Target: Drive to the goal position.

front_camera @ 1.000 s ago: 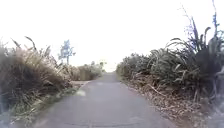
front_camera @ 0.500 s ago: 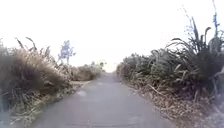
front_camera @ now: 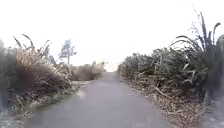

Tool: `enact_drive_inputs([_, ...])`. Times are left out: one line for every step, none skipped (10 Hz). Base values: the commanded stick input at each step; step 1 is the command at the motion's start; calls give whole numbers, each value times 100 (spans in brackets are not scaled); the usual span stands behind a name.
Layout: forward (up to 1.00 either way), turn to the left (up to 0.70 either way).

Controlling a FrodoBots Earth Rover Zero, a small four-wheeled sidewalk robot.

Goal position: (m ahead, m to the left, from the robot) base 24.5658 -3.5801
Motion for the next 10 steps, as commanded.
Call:
enact_drive_inputs([70,0])
enact_drive_inputs([70,0])
enact_drive_inputs([70,0])
enact_drive_inputs([70,0])
enact_drive_inputs([70,0])
enact_drive_inputs([70,0])
enact_drive_inputs([70,0])
enact_drive_inputs([70,0])
enact_drive_inputs([70,0])
enact_drive_inputs([70,0])
